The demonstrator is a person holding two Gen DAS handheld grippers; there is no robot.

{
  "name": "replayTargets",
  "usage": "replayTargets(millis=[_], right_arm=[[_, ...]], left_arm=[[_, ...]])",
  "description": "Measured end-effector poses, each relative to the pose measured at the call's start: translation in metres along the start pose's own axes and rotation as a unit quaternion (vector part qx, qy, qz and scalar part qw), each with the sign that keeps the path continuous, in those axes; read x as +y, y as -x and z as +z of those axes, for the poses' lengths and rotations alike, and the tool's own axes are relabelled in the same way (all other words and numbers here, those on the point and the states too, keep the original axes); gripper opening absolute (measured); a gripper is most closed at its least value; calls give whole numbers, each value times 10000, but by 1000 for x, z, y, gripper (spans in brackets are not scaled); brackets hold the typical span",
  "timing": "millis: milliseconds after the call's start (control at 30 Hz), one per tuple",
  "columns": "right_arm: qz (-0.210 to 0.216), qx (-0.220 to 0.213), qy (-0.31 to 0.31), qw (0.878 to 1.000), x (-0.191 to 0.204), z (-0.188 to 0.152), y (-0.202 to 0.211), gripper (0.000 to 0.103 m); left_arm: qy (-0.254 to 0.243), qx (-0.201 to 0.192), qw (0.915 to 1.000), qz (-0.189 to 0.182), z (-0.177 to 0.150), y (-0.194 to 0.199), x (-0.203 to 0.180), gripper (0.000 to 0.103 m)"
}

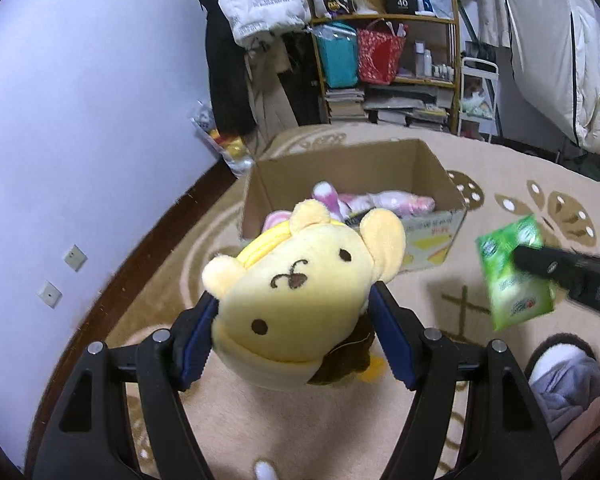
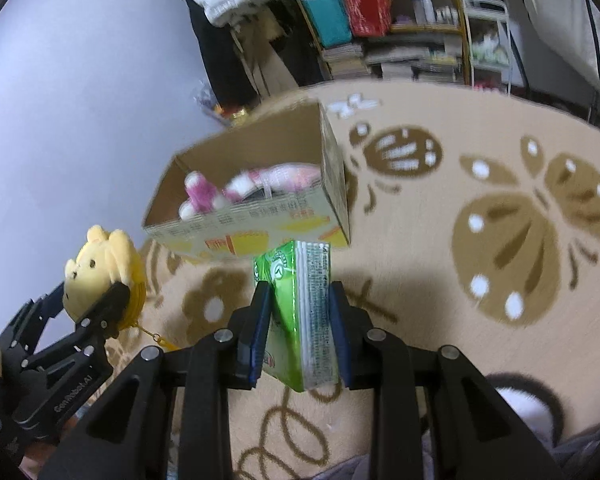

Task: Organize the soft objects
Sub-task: 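Carry the yellow plush and green tissue pack into the box and open both tools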

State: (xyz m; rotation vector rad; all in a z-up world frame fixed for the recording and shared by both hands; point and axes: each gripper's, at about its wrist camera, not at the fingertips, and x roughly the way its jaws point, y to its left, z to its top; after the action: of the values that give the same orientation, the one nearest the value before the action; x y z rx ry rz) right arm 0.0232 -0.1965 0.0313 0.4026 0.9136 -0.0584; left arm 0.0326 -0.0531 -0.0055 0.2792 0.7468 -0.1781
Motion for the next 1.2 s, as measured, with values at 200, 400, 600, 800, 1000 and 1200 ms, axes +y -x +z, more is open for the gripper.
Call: replayTargets(millis=[200,400,600,800,1000,1200], right_arm=[[27,-350,228,9991,8,25,23,30],[163,-541,348,9978,15,46,35,30],[263,-715,384,9964,29,61,42,30],[242,-863,666,9937,46,80,37,30],[148,-960,902,9912,55,107,29,30],[61,-939,1077,9897,58,127,7,30]], left_arm=[[-51,-203,9998,7,16,14,8,72],[-48,-493,9987,72,43,29,21,72],[-150,-825,9963,212,72,37,28,72],[-129,-1074,9938,245,97,34,32,72],[-142,-1160,9929,240,115,15,35,72],[-285,-1123,9929,287,114,-12,34,72]])
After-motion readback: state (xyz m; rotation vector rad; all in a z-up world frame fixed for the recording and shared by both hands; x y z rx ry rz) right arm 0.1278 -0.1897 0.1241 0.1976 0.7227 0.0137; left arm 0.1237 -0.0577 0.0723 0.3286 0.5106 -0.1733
